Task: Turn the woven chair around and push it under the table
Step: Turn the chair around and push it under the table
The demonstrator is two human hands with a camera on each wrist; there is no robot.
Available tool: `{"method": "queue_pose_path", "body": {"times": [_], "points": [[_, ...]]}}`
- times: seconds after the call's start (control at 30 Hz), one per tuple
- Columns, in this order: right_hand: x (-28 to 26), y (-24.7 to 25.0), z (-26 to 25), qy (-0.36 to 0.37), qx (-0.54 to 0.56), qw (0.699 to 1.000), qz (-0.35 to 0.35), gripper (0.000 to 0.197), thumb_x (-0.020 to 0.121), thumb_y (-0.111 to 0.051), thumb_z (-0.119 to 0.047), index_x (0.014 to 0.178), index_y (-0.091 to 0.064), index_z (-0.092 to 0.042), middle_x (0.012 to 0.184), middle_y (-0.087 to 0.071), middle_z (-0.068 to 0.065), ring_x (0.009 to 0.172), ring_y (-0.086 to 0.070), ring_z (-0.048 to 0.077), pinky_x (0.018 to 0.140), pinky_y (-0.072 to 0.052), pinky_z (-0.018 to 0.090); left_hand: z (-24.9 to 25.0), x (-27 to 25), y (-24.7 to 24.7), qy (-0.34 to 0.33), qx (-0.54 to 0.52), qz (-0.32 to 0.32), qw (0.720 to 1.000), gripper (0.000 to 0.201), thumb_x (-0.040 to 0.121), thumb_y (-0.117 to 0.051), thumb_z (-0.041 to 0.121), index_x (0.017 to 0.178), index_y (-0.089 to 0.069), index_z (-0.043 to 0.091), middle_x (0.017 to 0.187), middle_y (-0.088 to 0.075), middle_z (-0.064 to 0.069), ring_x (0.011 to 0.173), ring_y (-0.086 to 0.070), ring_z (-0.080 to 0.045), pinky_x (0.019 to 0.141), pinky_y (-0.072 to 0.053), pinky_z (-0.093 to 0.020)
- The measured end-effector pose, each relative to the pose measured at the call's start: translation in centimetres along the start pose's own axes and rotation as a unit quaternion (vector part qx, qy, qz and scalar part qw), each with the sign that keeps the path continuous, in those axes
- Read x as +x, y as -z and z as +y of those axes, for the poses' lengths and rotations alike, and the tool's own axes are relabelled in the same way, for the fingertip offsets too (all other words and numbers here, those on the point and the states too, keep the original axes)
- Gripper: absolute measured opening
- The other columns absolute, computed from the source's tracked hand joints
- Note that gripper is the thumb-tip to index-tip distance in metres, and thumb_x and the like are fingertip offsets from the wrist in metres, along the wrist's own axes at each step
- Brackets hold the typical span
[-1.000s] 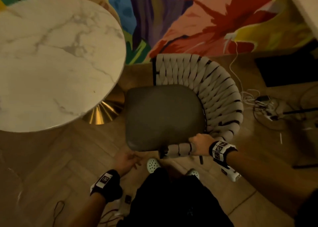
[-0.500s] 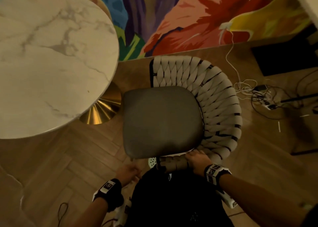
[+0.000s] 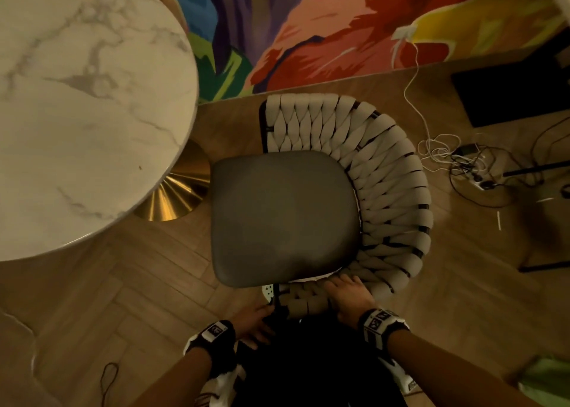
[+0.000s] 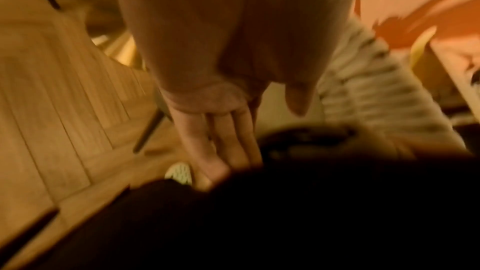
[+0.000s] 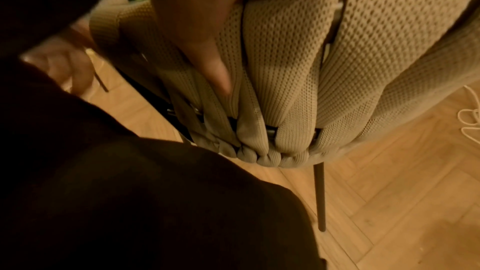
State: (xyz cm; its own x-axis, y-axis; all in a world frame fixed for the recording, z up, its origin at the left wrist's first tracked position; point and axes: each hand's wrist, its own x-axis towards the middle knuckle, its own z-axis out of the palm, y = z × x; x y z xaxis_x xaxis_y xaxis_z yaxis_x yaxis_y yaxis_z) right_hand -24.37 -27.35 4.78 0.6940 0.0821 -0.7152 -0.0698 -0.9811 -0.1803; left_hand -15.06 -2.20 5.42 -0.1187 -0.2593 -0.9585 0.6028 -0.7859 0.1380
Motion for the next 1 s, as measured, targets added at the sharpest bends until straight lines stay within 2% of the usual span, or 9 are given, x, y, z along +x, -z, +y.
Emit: {"method": "queue_pose_path", "body": {"times": [0.13,0.3,0.47,0.57,0.63,0.73,0.83,0.87,1.0], "points": [[-0.7,-1.0,0.1,-0.019,0.008,0.999,-0.046,0.066,0.081,-0.059,-0.020,0.142,-0.035,-0.012,0.143,-0.045,0.013,0.133,-0.038,0.032,0.107,-0.028,0.043,1.2,3.0,-2.9,0.048,-0.110,-0.068,0.990,0.042,0.094,-0.036,0.047,0.130,-0.040,0.025,0.115,-0.059,-0.005,0.087,-0.062,-0.018,0.069,-0.047,-0.028],[-1.2,-4.3,0.3,-0.022,0.023,0.996,-0.085,0.058,0.083,-0.057,-0.019,0.138,-0.040,-0.014,0.141,-0.048,0.013,0.129,-0.042,0.033,0.106,-0.029,0.044,-0.8,6.5,-7.1,0.064,-0.255,0.033,0.964,0.047,0.092,-0.049,0.017,0.137,-0.048,0.003,0.131,-0.055,-0.018,0.096,-0.056,-0.029,0.078,-0.047,-0.037],[-3.0,-2.5,3.2,-0.022,0.069,0.989,-0.129,0.073,0.075,-0.054,-0.058,0.135,-0.047,-0.018,0.138,-0.047,0.011,0.132,-0.036,0.033,0.116,-0.015,0.051,-1.0,7.0,-8.4,0.058,-0.264,0.104,0.957,0.029,0.091,-0.040,0.010,0.115,-0.055,0.003,0.099,-0.060,-0.020,0.081,-0.055,-0.029,0.066,-0.044,-0.033],[-5.4,0.0,9.4,-0.090,0.164,0.981,0.042,0.054,0.081,-0.053,-0.053,0.122,-0.061,-0.018,0.129,-0.052,0.014,0.119,-0.042,0.036,0.102,-0.035,0.049,-1.5,7.9,-9.3,0.051,-0.309,0.142,0.939,0.040,0.093,-0.037,0.014,0.128,-0.051,0.001,0.117,-0.060,-0.025,0.073,-0.051,-0.023,0.058,-0.041,-0.027],[-6.6,1.1,14.5,-0.189,0.188,0.949,0.170,0.046,0.085,-0.064,-0.034,0.124,-0.057,-0.012,0.127,-0.049,0.021,0.113,-0.042,0.040,0.095,-0.039,0.051,-1.9,8.2,-10.4,0.046,-0.327,0.166,0.929,0.043,0.095,-0.035,0.014,0.134,-0.047,0.000,0.115,-0.060,-0.023,0.071,-0.050,-0.024,0.058,-0.041,-0.028],[-5.5,2.4,19.9,-0.330,0.353,0.858,0.174,0.075,0.086,-0.067,-0.035,0.145,-0.029,-0.008,0.153,-0.025,0.021,0.136,-0.027,0.043,0.109,-0.029,0.055,-2.3,8.7,-12.1,0.040,-0.372,0.204,0.905,0.041,0.098,-0.031,0.014,0.132,-0.047,-0.001,0.127,-0.056,-0.026,0.068,-0.048,-0.025,0.063,-0.042,-0.029],[-2.7,1.7,21.5,-0.386,0.642,0.652,0.114,0.089,0.073,-0.080,-0.041,0.145,-0.033,-0.018,0.149,-0.042,0.011,0.130,-0.045,0.037,0.105,-0.041,0.055,-2.3,9.1,-13.3,0.033,-0.417,0.247,0.874,0.036,0.098,-0.028,0.014,0.127,-0.046,0.003,0.107,-0.058,-0.019,0.080,-0.051,-0.027,0.070,-0.045,-0.034],[-2.0,1.2,21.7,-0.375,0.679,0.622,0.106,0.076,0.071,-0.082,-0.034,0.135,-0.046,-0.018,0.139,-0.053,0.013,0.120,-0.054,0.036,0.100,-0.047,0.054,-2.2,9.2,-13.5,0.031,-0.426,0.258,0.867,0.036,0.097,-0.029,0.015,0.129,-0.044,0.007,0.113,-0.056,-0.018,0.089,-0.052,-0.030,0.068,-0.048,-0.037],[-0.7,-0.7,21.7,-0.340,0.674,0.644,0.128,0.024,0.072,-0.076,-0.011,0.090,-0.065,-0.022,0.113,-0.069,0.020,0.099,-0.066,0.039,0.091,-0.053,0.056,-1.3,8.1,-11.9,0.010,-0.399,0.304,0.865,0.026,0.096,-0.040,0.018,0.117,-0.054,0.013,0.118,-0.055,-0.017,0.095,-0.052,-0.030,0.071,-0.053,-0.043]]}}
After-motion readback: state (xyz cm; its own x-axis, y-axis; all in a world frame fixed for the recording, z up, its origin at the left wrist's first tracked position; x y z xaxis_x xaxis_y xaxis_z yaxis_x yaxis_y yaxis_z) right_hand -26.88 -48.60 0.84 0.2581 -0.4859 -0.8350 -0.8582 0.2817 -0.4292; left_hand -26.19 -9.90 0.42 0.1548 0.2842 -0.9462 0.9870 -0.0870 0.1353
